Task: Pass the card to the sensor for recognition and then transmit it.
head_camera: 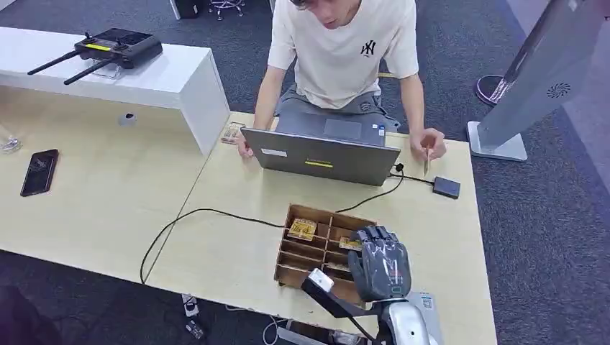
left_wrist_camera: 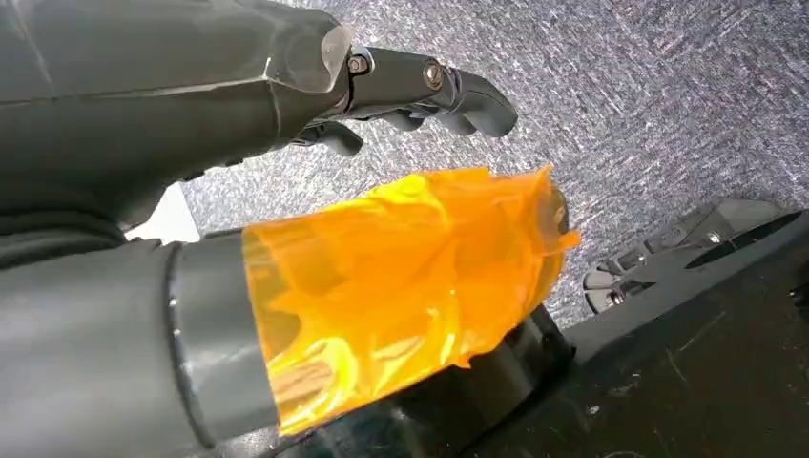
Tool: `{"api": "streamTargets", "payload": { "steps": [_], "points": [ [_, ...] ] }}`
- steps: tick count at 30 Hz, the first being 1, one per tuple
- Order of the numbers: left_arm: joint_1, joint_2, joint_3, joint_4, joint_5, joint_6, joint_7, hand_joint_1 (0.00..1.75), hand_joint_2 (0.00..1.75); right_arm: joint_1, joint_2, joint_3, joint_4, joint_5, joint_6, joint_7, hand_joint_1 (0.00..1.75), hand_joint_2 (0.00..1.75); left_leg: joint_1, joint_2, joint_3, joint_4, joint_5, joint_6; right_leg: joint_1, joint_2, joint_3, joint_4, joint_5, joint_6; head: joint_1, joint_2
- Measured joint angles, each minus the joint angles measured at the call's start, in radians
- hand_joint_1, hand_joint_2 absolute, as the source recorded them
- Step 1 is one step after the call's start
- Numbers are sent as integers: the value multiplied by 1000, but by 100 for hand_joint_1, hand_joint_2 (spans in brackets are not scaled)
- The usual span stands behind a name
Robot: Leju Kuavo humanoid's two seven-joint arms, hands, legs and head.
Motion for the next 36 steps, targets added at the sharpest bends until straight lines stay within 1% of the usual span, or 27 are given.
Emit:
{"api": "streamTargets", "payload": {
  "steps": [5, 7, 9, 10, 13, 14, 16, 17, 20, 21, 22, 23, 24, 27, 29, 36],
  "points": [
    [0, 0, 0, 0, 0, 0, 0, 0, 0, 0, 3, -6, 7, 6, 7, 0, 84, 175, 0, 0, 0, 0, 0, 0, 0, 0, 0, 0, 0, 0, 0, 0],
    [0, 0, 0, 0, 1, 0, 0, 0, 0, 0, 5, -6, 7, 9, 11, 3, 86, 175, 0, 0, 0, 0, 0, 0, 0, 0, 0, 0, 0, 0, 0, 0],
    [0, 0, 0, 0, 2, 0, 0, 0, 0, 0, 6, -6, 6, 11, 18, 6, 91, 175, 0, 0, 0, 0, 0, 0, 0, 0, 0, 0, 0, 0, 0, 0],
    [0, 0, 0, 0, 2, 0, 0, 0, 0, 0, 6, -6, 6, 11, 22, 7, 87, 175, 0, 0, 0, 0, 0, 0, 0, 0, 0, 0, 0, 0, 0, 0],
    [0, 0, 0, 0, 2, 0, 0, 0, 0, 0, 6, -6, 6, 14, 27, 8, 89, 175, 0, 0, 0, 0, 0, 0, 0, 0, 0, 0, 0, 0, 0, 0],
    [0, 0, 0, 0, 3, 0, 0, 0, 0, 0, 6, -6, 6, 14, 28, 8, 93, 175, 0, 0, 0, 0, 0, 0, 0, 0, 0, 0, 0, 0, 0, 0],
    [0, 0, 0, 0, 3, 0, 0, 0, 0, 0, 6, -6, 6, 14, 36, 8, 91, 175, 0, 0, 0, 0, 0, 0, 0, 0, 0, 0, 0, 0, 0, 0],
    [0, 0, 0, 0, 3, 0, 0, 0, 0, 0, 6, -6, 6, 14, 39, 8, 93, 175, 0, 0, 0, 0, 0, 0, 0, 0, 0, 0, 0, 0, 0, 0],
    [0, 0, 0, 0, 3, 0, 0, 0, 0, 0, 6, -6, 6, 14, 44, 8, 103, 175, 0, 0, 0, 0, 0, 0, 0, 0, 0, 0, 0, 0, 0, 0],
    [0, 0, 0, 0, 2, 0, 0, 0, 0, 0, 6, -6, 6, 14, 44, 8, 117, 175, 0, 0, 0, 0, 0, 0, 0, 0, 0, 0, 0, 0, 0, 0],
    [0, 0, 0, 0, 2, 0, 0, 0, 0, 0, 6, -6, 6, 14, 44, 8, 117, 175, 0, 0, 0, 0, 0, 0, 0, 0, 0, 0, 0, 0, 0, 0],
    [0, 0, 0, 0, 1, 0, 0, 0, 0, 0, 6, -6, 6, 14, 44, 8, 127, 175, 0, 0, 0, 0, 0, 0, 0, 0, 0, 0, 0, 0, 0, 0],
    [0, 0, 0, 0, 1, 0, 1, 0, 0, 0, 6, -6, 6, 14, 44, 8, 133, 175, 0, 0, 0, 0, 0, 0, 0, 0, 0, 0, 0, 0, 0, 0],
    [0, 0, 0, 0, 0, 0, 1, 0, 0, -1, 6, -6, 6, 14, 45, 8, 140, 175, 0, 0, 0, 0, 0, 0, 0, 0, 0, 0, 0, 0, 0, 0],
    [0, 0, 0, 0, 0, 0, 1, 0, 0, -1, 6, -6, 6, 14, 47, 8, 148, 175, 0, 0, 0, 0, 0, 0, 0, 0, 0, 0, 0, 0, 0, 0],
    [0, 0, 0, 0, 0, -1, 1, 0, 0, -7, 6, -6, 6, 13, 56, 10, 155, 175, 0, 0, 0, 0, 0, 0, 0, 0, 0, 0, 0, 0, 0, 0]
  ]
}}
